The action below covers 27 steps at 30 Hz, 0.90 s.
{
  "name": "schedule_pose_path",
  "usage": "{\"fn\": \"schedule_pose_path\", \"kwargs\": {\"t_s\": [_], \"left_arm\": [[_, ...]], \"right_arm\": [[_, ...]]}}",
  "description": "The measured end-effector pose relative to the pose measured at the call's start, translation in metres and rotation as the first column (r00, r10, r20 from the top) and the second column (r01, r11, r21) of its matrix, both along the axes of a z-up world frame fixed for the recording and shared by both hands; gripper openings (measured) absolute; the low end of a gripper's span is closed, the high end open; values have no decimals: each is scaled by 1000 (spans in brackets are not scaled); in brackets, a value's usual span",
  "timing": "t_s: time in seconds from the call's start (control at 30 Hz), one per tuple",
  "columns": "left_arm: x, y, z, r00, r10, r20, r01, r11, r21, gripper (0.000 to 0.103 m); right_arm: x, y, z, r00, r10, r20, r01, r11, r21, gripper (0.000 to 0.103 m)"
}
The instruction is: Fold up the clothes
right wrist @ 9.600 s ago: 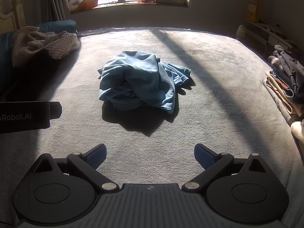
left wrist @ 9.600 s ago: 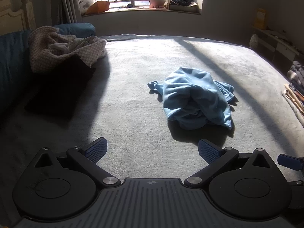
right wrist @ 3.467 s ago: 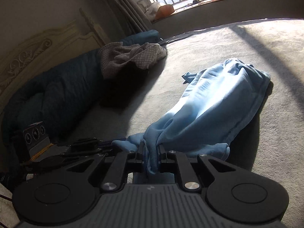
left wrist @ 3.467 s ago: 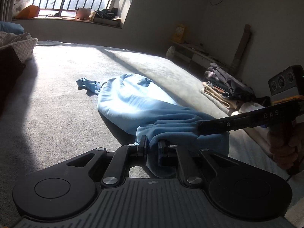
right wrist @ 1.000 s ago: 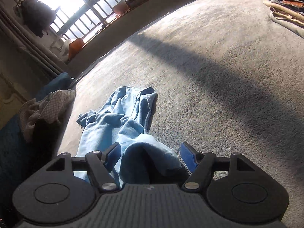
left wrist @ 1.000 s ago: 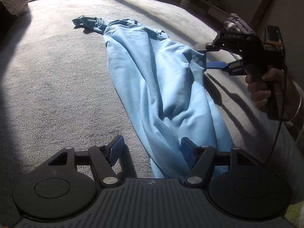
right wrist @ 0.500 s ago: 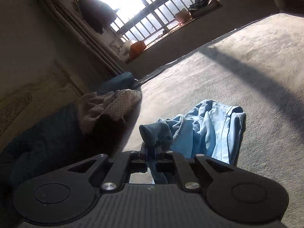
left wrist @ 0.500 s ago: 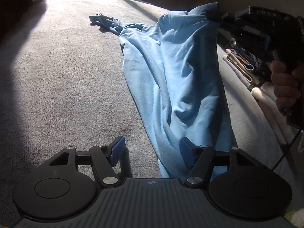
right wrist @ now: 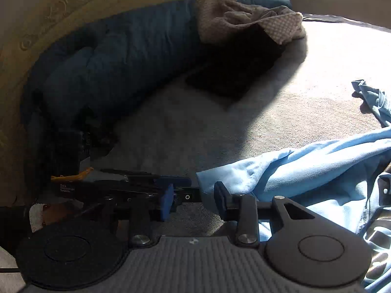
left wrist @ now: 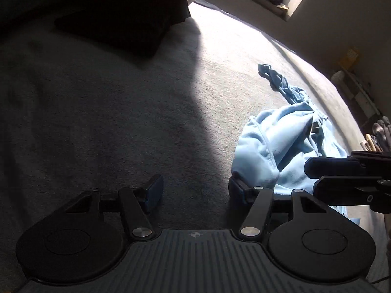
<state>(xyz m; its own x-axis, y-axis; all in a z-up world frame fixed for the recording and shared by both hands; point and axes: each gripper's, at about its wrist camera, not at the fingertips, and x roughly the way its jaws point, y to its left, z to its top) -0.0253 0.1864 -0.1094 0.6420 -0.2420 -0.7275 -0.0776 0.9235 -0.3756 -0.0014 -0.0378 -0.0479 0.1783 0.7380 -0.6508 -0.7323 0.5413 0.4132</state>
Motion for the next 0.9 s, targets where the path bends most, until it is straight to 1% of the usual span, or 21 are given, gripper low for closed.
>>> {"fn": "schedule_pose_path", "kwargs": {"t_s": [0.1, 0.13, 0.17, 0.2, 0.27, 0.3, 0.37, 0.43, 0.5, 0.57, 0.63, 0.67, 0.77, 0.8, 0.87, 0.9], "left_arm": [[3, 0, 6, 999, -8, 42, 8, 1000, 14, 63], [6, -2, 8, 999, -13, 52, 13, 1000, 15, 64], [8, -5, 10, 998, -21, 59, 20, 1000, 11, 65], [11, -8, 12, 997, -28, 66, 28, 1000, 8, 65], [17, -15, 15, 995, -51, 81, 51, 999, 5, 66], [20, -21, 17, 994, -69, 88, 69, 998, 7, 67], [29, -37, 18, 988, -122, 94, 121, 992, 14, 73], [36, -54, 17, 979, -179, 94, 178, 984, 25, 85], [43, -71, 15, 970, -227, 88, 221, 972, 79, 89], [51, -89, 12, 959, -273, 78, 260, 955, 139, 89], [57, -101, 10, 953, -295, 65, 278, 940, 196, 89], [60, -105, 10, 951, -301, 64, 283, 936, 208, 89], [65, -112, 12, 948, -309, 79, 280, 925, 258, 89], [66, -114, 13, 948, -308, 83, 274, 920, 281, 89], [69, -115, 10, 953, -294, 73, 256, 911, 323, 89], [70, -114, 7, 957, -286, 57, 251, 909, 333, 89]], "right_arm": [[-9, -21, 8, 1000, -3, 0, 3, 999, 38, 52], [-9, -34, 10, 999, -33, -11, 34, 998, 61, 55], [-8, -48, 12, 997, -68, -25, 70, 994, 86, 57], [-6, -67, 10, 990, -136, -47, 140, 986, 92, 59], [-1, -105, 4, 955, -280, -94, 289, 953, 93, 60], [2, -124, 1, 929, -350, -117, 361, 928, 91, 61], [8, -161, -5, 861, -482, -163, 498, 863, 82, 63], [12, -197, -24, 755, -622, -210, 638, 770, 14, 63], [14, -221, -39, 675, -693, -252, 716, 698, 0, 63], [18, -242, -54, 596, -747, -293, 783, 623, 5, 62], [29, -244, -55, 588, -765, -262, 796, 605, 21, 61], [34, -245, -56, 587, -772, -244, 800, 599, 31, 61], [57, -237, -55, 615, -772, -163, 784, 621, 17, 58], [66, -234, -58, 619, -771, -149, 780, 626, 0, 53], [75, -230, -65, 615, -777, -131, 781, 624, -30, 36], [80, -228, -68, 613, -780, -123, 782, 622, -45, 8]]}}
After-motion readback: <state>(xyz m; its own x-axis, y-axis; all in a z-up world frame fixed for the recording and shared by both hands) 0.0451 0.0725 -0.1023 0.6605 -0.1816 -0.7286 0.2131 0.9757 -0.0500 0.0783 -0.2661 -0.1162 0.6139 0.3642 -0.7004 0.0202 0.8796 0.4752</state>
